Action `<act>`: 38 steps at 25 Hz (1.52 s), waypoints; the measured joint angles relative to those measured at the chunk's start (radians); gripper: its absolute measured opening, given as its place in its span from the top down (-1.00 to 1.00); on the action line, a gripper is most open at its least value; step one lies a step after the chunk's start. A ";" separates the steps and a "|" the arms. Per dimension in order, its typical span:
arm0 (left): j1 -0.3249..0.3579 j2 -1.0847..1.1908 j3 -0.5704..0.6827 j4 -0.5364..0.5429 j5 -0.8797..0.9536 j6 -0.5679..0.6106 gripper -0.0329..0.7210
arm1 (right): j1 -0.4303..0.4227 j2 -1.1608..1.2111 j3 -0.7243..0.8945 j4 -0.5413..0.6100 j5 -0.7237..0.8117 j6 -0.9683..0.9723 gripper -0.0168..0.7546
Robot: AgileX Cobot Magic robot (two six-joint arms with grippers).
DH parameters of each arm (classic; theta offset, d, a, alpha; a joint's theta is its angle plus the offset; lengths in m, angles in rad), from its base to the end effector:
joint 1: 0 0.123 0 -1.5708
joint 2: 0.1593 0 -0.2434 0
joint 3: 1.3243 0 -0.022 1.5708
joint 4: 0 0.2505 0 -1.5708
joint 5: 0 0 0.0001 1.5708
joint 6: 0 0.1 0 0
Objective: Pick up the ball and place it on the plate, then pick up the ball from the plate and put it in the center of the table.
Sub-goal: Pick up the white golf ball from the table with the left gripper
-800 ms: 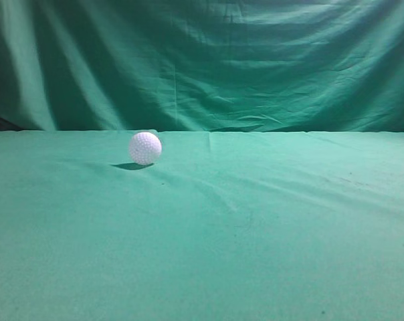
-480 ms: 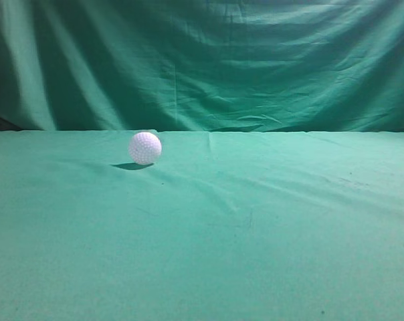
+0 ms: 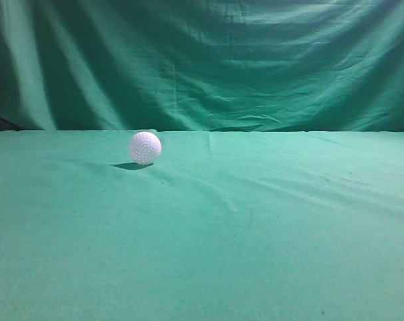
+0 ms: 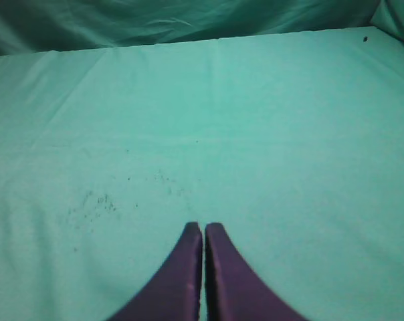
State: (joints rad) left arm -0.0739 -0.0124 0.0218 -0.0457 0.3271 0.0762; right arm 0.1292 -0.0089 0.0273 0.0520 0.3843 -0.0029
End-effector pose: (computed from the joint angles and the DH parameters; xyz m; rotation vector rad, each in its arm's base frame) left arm 0.1037 -0.0092 0.1753 0.1075 1.8168 -0.0424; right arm 0.1017 0.0152 0.1676 -0.0925 1.8858 0.1378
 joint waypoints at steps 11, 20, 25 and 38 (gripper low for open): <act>0.000 0.000 0.000 -0.397 -0.498 -0.064 0.91 | 0.000 0.000 0.000 0.000 0.000 0.000 0.96; 0.000 0.018 -0.185 -0.221 -0.268 -0.051 0.91 | 0.000 0.000 0.000 0.000 0.000 0.000 0.96; 0.000 0.204 -0.381 -0.171 0.134 -0.035 0.91 | 0.000 0.000 0.000 0.000 0.000 0.000 0.96; 0.000 0.667 -0.526 -0.321 0.075 0.109 0.91 | 0.000 0.000 0.000 0.000 0.000 0.000 0.96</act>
State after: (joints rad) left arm -0.0739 0.6543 -0.5042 -0.3663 0.4023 0.1851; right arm 0.1292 -0.0089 0.0273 0.0520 0.3843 -0.0029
